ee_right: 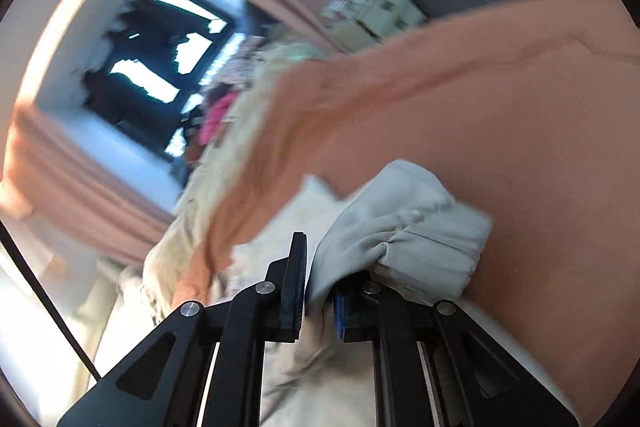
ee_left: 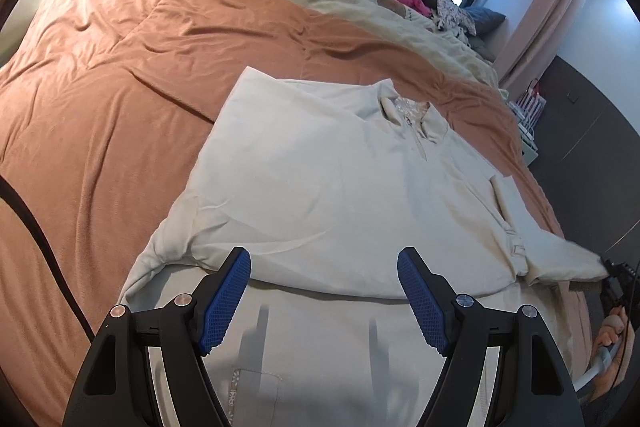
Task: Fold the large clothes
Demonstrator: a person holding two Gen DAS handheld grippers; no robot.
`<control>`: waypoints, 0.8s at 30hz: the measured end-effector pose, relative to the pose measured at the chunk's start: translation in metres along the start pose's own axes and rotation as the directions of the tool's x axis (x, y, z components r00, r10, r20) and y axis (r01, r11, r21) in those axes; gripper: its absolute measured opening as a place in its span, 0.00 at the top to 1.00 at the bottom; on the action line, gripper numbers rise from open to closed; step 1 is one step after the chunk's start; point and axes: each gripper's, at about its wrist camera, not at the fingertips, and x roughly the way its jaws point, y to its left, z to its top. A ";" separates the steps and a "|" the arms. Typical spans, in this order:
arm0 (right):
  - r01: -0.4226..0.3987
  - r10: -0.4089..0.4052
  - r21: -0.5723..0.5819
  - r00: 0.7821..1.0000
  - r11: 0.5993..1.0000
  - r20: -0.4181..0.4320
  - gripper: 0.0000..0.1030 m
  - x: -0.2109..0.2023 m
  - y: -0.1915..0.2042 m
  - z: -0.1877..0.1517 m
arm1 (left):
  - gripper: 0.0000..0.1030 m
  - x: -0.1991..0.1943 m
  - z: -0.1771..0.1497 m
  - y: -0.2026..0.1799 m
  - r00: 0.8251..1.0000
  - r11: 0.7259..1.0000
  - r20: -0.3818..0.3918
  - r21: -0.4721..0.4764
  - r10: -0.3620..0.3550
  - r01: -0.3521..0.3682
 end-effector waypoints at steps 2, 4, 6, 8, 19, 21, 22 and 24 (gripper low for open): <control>-0.045 0.046 -0.056 0.999 0.997 0.009 0.92 -0.001 0.027 -0.007 | 0.25 -0.004 0.002 0.003 1.000 1.000 0.012 -0.012 -0.011 0.011; -0.079 0.081 -0.126 0.997 0.989 0.016 0.92 0.001 0.056 -0.012 | 0.25 -0.007 0.004 0.007 1.000 0.999 0.022 -0.028 -0.019 0.020; -0.103 0.107 -0.180 0.994 0.978 0.010 0.92 0.000 0.078 -0.024 | 0.25 -0.009 0.004 0.010 0.999 0.999 0.025 -0.041 -0.028 0.029; -0.134 0.134 -0.226 0.991 0.965 -0.015 0.92 0.004 0.099 -0.037 | 0.25 -0.011 0.006 0.014 0.999 0.998 0.027 -0.050 -0.037 0.039; -0.210 0.140 -0.431 0.972 0.878 -0.189 0.92 0.052 0.116 -0.074 | 0.25 -0.026 0.008 0.051 0.999 0.991 0.035 -0.123 -0.041 0.045; -0.232 0.138 -0.447 0.963 0.864 -0.234 0.92 0.064 0.122 -0.085 | 0.25 -0.026 0.008 0.058 0.998 0.988 0.033 -0.148 -0.046 0.051; -0.238 0.129 -0.450 0.957 0.861 -0.259 0.92 0.071 0.128 -0.092 | 0.25 -0.026 0.008 0.061 0.998 0.986 0.033 -0.159 -0.047 0.052; -0.233 0.088 -0.478 0.948 0.847 -0.306 0.92 0.093 0.135 -0.101 | 0.25 -0.026 0.010 0.067 0.999 0.983 0.034 -0.179 -0.039 0.044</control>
